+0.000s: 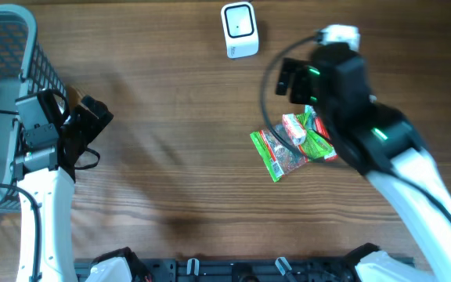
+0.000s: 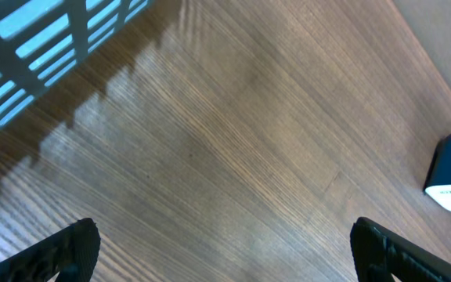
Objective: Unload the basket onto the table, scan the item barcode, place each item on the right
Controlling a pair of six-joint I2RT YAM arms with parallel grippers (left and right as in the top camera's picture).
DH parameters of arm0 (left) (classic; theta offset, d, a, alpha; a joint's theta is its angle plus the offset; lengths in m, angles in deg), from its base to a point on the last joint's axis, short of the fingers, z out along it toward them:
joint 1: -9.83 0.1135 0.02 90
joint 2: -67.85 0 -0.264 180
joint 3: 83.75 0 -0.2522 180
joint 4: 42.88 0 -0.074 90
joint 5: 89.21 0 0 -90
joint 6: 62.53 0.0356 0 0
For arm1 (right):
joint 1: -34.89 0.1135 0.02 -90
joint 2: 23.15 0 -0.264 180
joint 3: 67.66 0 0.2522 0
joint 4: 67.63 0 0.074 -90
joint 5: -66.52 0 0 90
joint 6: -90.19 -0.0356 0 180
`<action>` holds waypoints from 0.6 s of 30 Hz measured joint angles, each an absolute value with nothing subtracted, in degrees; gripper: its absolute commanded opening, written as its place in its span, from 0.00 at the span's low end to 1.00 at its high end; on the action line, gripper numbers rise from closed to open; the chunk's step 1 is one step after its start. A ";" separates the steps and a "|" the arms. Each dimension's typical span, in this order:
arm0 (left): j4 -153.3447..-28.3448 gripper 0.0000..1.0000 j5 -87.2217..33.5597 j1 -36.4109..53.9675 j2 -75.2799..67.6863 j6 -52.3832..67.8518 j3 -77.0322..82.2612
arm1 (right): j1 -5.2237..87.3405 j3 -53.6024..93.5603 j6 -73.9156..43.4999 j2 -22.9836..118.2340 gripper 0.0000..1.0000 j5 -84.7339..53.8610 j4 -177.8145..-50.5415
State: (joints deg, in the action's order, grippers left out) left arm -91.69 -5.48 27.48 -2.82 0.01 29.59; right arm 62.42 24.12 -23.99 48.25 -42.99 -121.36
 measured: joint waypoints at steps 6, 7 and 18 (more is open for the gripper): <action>-91.62 1.00 -5.48 27.48 -2.82 0.01 29.59 | 62.12 24.14 -21.98 26.06 1.00 -49.00 -121.38; -91.64 1.00 -5.50 27.48 -2.82 0.01 29.59 | 62.05 24.12 -21.85 23.16 1.00 -50.68 -121.58; -91.60 1.00 -5.48 27.48 -2.87 0.01 29.59 | 48.68 -5.30 -18.16 -7.86 1.00 -45.46 -91.55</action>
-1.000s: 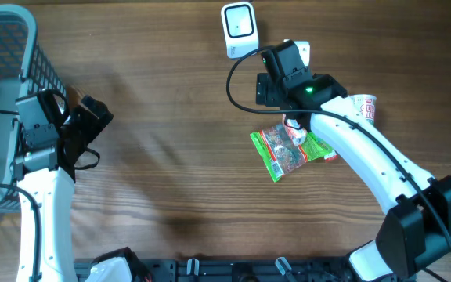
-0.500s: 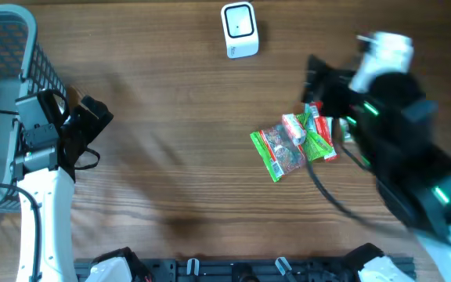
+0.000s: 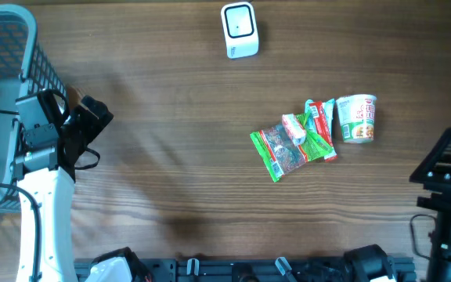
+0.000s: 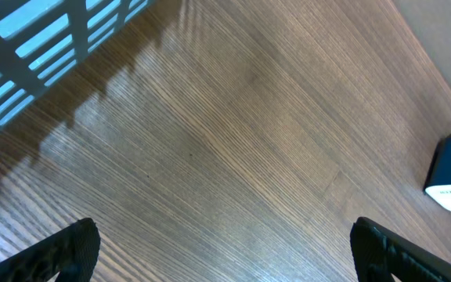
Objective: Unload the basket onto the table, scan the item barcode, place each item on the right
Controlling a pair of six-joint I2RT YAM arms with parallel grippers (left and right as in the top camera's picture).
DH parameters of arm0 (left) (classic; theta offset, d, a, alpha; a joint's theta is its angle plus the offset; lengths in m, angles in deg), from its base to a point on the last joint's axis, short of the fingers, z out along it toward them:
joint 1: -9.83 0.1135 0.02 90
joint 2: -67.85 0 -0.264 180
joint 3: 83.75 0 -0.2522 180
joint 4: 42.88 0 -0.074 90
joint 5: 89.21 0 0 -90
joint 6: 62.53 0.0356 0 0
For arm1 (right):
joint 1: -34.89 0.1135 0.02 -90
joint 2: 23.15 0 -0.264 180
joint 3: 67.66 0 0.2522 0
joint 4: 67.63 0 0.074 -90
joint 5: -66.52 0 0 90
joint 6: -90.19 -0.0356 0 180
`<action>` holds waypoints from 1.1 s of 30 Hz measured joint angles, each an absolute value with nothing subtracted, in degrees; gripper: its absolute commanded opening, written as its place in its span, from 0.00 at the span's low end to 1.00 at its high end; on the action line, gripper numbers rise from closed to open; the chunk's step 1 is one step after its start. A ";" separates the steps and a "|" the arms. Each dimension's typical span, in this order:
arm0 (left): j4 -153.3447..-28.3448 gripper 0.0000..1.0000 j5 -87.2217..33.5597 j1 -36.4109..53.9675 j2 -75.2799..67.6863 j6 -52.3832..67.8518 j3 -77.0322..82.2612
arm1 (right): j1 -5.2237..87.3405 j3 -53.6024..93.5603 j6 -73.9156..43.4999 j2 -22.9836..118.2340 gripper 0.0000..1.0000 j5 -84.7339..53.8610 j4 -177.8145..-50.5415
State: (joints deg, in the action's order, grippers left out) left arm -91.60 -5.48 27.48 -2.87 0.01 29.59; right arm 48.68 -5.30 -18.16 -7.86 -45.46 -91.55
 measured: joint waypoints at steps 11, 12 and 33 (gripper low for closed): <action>-91.58 1.00 -5.48 27.48 -2.87 0.01 29.59 | 47.15 -36.47 -6.09 -20.08 0.99 -35.03 -58.50; -91.62 1.00 -5.50 27.48 -2.87 0.01 29.59 | 47.15 -38.52 -6.03 -21.45 1.00 -35.03 -57.91; -91.60 1.00 -5.48 27.48 -2.87 0.01 29.59 | 43.67 -53.56 -8.54 -22.42 1.00 -32.43 -80.33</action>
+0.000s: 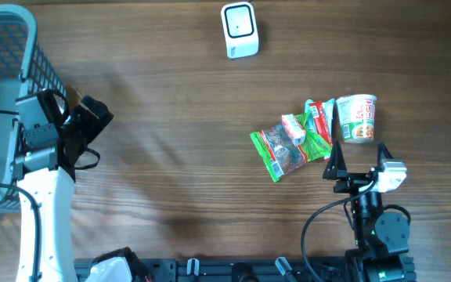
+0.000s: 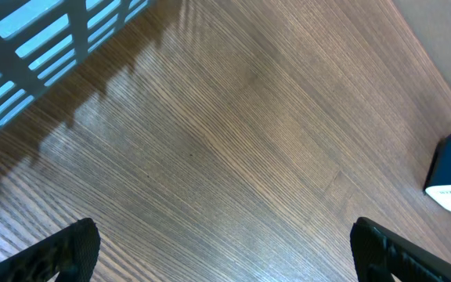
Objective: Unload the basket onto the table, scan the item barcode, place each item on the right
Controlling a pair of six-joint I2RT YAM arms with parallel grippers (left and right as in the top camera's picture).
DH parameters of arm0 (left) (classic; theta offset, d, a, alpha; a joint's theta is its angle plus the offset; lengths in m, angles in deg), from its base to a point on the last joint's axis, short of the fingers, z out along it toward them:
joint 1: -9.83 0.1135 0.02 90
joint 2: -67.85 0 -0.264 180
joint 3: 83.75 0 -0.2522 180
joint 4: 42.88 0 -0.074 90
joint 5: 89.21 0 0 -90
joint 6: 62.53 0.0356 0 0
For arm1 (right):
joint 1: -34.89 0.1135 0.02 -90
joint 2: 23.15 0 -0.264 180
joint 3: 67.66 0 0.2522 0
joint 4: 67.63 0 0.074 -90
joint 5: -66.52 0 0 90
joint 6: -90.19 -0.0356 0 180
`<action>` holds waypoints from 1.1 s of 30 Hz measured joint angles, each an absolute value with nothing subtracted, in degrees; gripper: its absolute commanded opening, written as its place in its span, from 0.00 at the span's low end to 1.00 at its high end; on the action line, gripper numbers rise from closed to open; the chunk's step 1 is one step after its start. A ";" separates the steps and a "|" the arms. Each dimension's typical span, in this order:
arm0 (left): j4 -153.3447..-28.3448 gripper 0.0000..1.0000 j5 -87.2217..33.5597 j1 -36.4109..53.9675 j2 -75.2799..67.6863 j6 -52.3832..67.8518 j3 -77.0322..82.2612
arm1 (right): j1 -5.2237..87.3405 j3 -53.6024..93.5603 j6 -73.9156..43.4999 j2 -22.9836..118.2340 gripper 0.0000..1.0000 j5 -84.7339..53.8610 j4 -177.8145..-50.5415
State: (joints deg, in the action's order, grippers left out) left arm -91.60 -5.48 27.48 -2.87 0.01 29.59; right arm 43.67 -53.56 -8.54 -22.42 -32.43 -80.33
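A white barcode scanner (image 1: 239, 30) stands at the far edge of the table; its side shows as a white and dark box in the left wrist view. A noodle cup (image 1: 356, 117) lies beside a pile of red and green snack packets (image 1: 292, 145) at the centre right. My right gripper (image 1: 358, 160) is just on the near side of the cup, open and holding nothing. My left gripper (image 1: 94, 117) hovers at the far left by the basket, open, with only bare wood between its fingertips (image 2: 69, 247).
A blue-grey wire basket (image 1: 6, 47) fills the far left corner, and its slats (image 2: 30, 47) show at the top left of the left wrist view. The right arm's base and cable sit at the table's near edge (image 1: 374, 235).
The right arm has moved from the table's right edge to the near edge, its open gripper now just short of the noodle cup. The left arm and the items have not moved.
The right arm was over the item pile, hiding the cup. Then it was off at the right edge, and the cup lay in plain view beside the packets. Now it is at the near edge, close to the cup. The left arm stayed still throughout.
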 measured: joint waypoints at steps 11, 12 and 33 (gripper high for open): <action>-91.62 1.00 -5.48 27.48 -2.87 0.01 29.59 | 43.67 -53.56 -8.54 -22.42 1.00 -32.43 -80.35; -91.62 1.00 -5.48 27.48 -2.87 0.01 29.59 | 43.67 -53.56 -8.54 -22.42 1.00 -32.45 -80.35; -91.60 1.00 -5.48 27.48 -2.87 0.01 29.59 | 43.67 -53.56 -8.54 -22.42 1.00 -32.43 -80.35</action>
